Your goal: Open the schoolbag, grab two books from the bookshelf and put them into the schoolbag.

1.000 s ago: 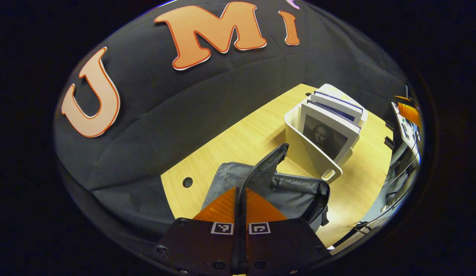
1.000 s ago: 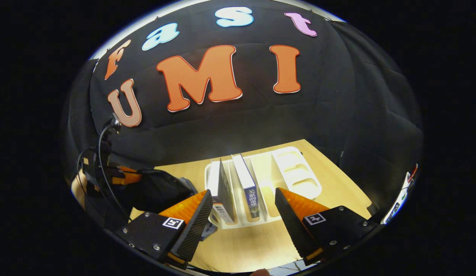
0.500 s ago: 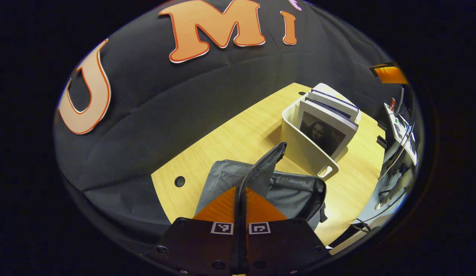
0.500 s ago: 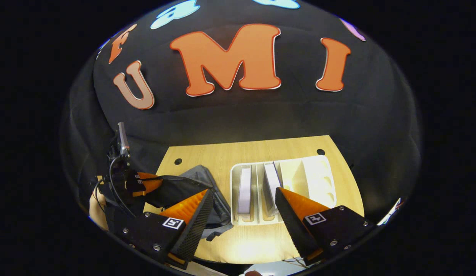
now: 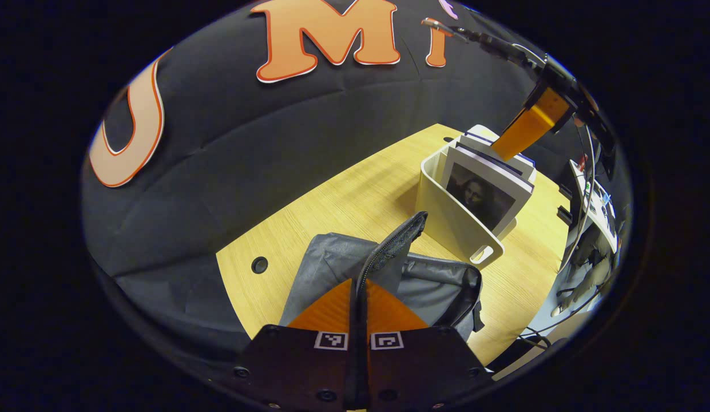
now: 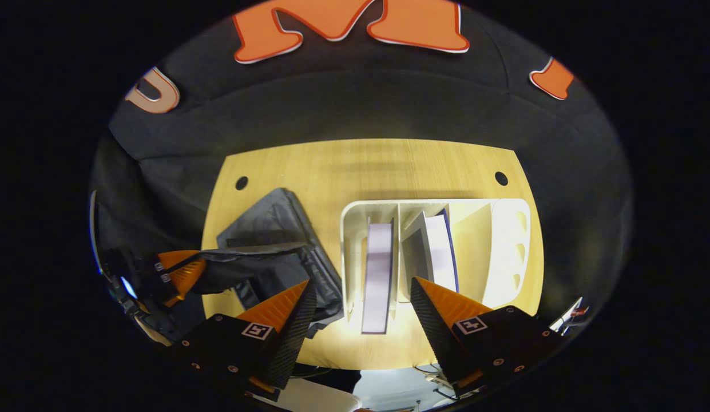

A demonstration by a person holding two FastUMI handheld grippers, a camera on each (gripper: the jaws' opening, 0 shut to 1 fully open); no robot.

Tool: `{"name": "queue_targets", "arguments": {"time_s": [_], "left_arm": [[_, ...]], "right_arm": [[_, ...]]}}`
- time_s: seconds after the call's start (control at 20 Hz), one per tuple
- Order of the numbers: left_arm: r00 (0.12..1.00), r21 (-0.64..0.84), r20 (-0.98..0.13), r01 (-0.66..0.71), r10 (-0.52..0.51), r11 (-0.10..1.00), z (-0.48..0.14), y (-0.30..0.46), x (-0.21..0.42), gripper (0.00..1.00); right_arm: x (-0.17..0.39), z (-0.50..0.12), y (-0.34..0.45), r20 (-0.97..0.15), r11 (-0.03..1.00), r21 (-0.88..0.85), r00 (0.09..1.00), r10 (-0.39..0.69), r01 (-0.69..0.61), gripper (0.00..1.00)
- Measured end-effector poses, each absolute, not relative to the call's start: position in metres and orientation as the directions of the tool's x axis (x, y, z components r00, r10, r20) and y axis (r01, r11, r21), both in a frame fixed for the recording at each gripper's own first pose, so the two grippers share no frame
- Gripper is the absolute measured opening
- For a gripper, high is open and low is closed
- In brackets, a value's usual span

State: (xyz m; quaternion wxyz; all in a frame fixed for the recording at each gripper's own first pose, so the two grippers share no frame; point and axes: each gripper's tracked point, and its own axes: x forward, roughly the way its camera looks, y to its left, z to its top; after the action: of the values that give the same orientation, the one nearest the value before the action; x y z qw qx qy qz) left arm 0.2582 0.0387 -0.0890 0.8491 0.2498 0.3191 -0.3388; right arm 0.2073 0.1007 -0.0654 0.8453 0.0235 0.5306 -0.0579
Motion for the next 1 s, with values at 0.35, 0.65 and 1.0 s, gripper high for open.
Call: {"name": "queue_targets", "arguments": {"time_s": [0.35, 0.65, 1.0], "left_arm": [[0.562, 0.205, -0.722, 0.730, -0.403, 0.652, -0.095, 0.041, 0.265, 0.01], [0.585, 0.232, -0.703, 0.726, -0.405, 0.647, -0.075, 0.035, 0.266, 0.01], [0.583, 0.225, -0.703, 0.725, -0.407, 0.651, -0.072, 0.036, 0.265, 0.01]], "right_arm": [[0.224, -0.121, 0.092, -0.942, 0.991, -0.074, 0.318, -0.107, 0.115, 0.99], [0.231, -0.151, 0.089, -0.957, 0.987, -0.081, 0.267, -0.116, 0.141, 0.77], [0.233, -0.152, 0.083, -0.958, 0.978, -0.082, 0.256, -0.131, 0.191, 0.40]]}}
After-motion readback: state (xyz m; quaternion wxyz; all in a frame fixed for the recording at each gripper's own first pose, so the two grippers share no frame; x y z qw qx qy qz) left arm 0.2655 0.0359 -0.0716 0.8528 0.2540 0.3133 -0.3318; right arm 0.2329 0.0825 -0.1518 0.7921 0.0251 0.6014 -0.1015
